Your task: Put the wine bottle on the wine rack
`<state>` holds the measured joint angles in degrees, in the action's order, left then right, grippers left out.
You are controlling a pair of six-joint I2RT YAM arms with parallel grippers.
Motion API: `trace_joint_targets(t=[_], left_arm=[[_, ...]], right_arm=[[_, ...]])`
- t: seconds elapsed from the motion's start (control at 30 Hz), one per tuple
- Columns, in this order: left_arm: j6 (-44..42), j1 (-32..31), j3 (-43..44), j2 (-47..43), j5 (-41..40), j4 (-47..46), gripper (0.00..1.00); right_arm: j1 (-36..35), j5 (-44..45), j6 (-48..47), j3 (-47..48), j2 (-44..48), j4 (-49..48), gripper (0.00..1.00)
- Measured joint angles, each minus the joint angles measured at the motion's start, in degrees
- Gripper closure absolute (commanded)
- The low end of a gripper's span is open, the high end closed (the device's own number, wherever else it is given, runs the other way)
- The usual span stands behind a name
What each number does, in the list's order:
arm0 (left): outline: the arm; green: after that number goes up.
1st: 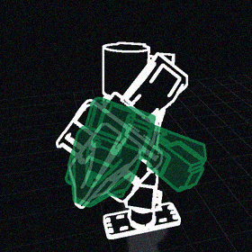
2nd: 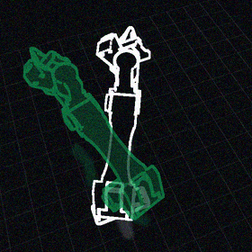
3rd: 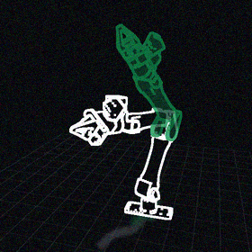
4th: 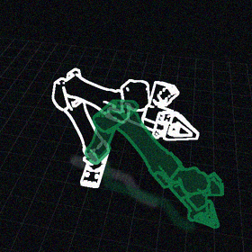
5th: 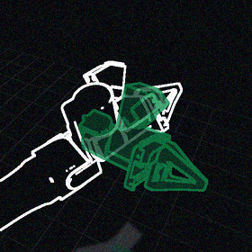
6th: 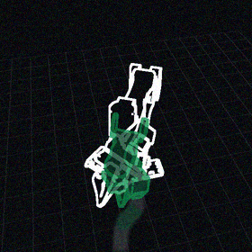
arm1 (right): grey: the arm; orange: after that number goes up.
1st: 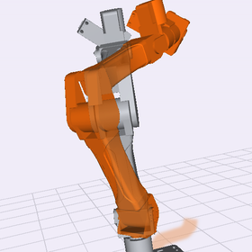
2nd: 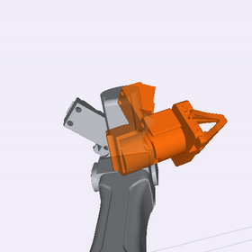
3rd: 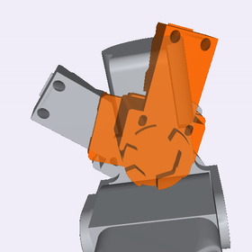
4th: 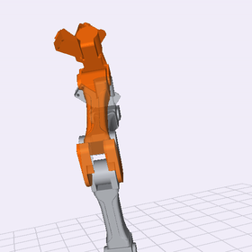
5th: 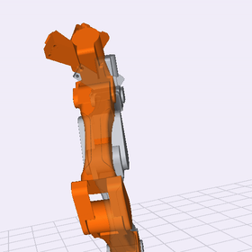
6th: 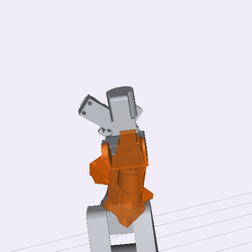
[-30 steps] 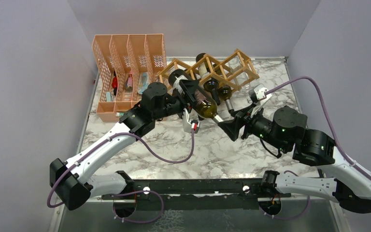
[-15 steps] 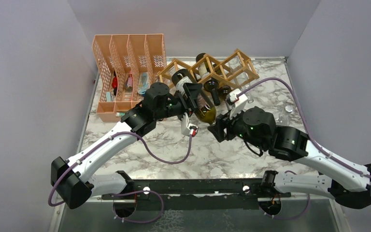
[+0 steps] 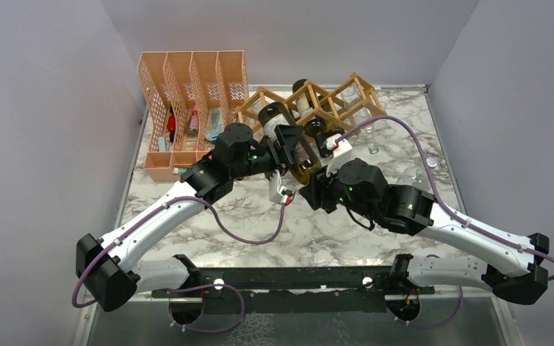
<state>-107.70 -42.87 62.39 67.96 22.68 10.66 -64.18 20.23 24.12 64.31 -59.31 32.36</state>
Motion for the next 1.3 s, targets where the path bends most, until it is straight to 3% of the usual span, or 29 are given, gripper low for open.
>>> trace_joint_targets(t=[0.1, 0.27, 0.37, 0.47, 0.5, 0.53, 1.03, 1.17, 1.3], left_arm=[[-0.15, 0.02, 0.0, 0.0, -0.04, 0.81, 1.0], [-0.48, 0.31, 0.11, 0.0, -0.22, 1.57, 0.94], [-0.61, 0.31, 0.13, 0.0, -0.09, 1.4, 0.81], [-0.74, 0.2, 0.13, 0.0, 0.13, 0.83, 0.55], [-0.81, 0.11, 0.13, 0.0, 0.26, 0.57, 0.23], [-0.87, 0.07, 0.13, 0.0, 0.37, 0.2, 0.04], [4.46, -0.11, -0.44, -2.75, 1.03, -6.75, 0.01], [11.37, -0.11, -2.1, -3.48, 0.98, -11.19, 0.01], [25.0, -0.11, -7.23, -6.38, 1.36, -20.52, 0.01]], right_arm=[[0.0, 0.07, 0.55, -0.74, 0.0, -0.42, 0.6], [-0.13, 0.31, 1.46, -1.27, 0.04, -0.2, 0.97], [-0.26, 0.81, 1.51, -1.38, 0.24, -0.22, 0.99], [-0.39, 1.38, 1.25, -1.66, 0.9, -0.35, 0.99], [-0.39, 1.55, 0.96, -1.81, 1.2, -0.48, 0.99], [-0.39, 1.64, 0.63, -1.95, 1.6, -0.57, 0.99], [-0.48, 11.91, -2.29, -2.89, 5.2, -1.51, 0.99], [-0.48, 14.56, -2.32, -2.89, 5.38, -1.81, 0.99], [-0.46, 17.05, -2.05, -2.89, 5.64, -2.01, 0.99]])
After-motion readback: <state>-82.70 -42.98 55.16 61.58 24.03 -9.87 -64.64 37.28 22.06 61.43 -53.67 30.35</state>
